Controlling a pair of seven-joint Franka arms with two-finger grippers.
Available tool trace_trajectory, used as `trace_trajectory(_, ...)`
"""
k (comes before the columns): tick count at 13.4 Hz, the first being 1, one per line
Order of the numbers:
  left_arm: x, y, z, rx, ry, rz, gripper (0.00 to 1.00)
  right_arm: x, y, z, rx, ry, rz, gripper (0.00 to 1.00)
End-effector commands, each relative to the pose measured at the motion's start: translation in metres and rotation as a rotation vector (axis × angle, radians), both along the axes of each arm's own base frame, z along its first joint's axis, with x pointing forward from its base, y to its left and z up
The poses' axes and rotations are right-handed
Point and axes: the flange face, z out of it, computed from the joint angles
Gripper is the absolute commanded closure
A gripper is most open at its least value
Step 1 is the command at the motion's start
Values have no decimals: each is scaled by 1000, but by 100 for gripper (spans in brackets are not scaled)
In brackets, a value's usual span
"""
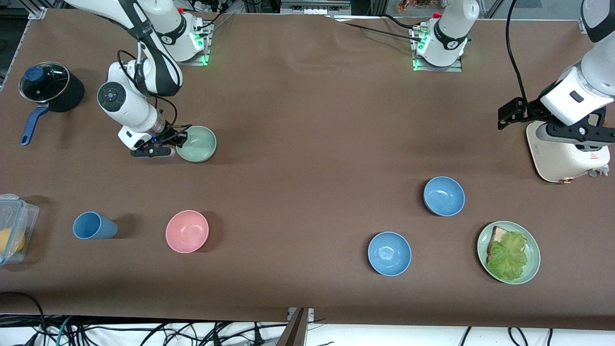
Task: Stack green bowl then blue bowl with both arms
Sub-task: 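Grasp the green bowl's rim with the right gripper, then set down the green bowl with the right gripper while the left gripper advances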
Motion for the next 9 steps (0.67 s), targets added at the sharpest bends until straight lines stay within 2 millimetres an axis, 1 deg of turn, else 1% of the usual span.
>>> trace_trajectory(1,3,0,5,12,3,-12,0,26,32,34,20,-30,-13,100)
trace_trajectory(2,3,0,5,12,3,-13,0,42,63,52,32,-45,-19,100)
trace_trajectory(3,3,0,5,12,4,-13,0,59,96,61,43,-45,-36,100)
trace_trajectory(5,3,0,5,12,4,-15,0,86,159,70,60,-37,-67,100)
trace_trajectory(6,3,0,5,12,4,-15,0,94,194,67,72,-42,-90,100)
trace_trajectory(7,3,0,5,12,4,-15,0,97,231,59,84,-44,-121,100)
trace_trajectory(8,3,0,5,12,4,-17,0,96,275,51,99,-46,-154,100)
trace_trajectory(9,3,0,5,12,4,-17,0,99,311,44,115,-50,-193,100)
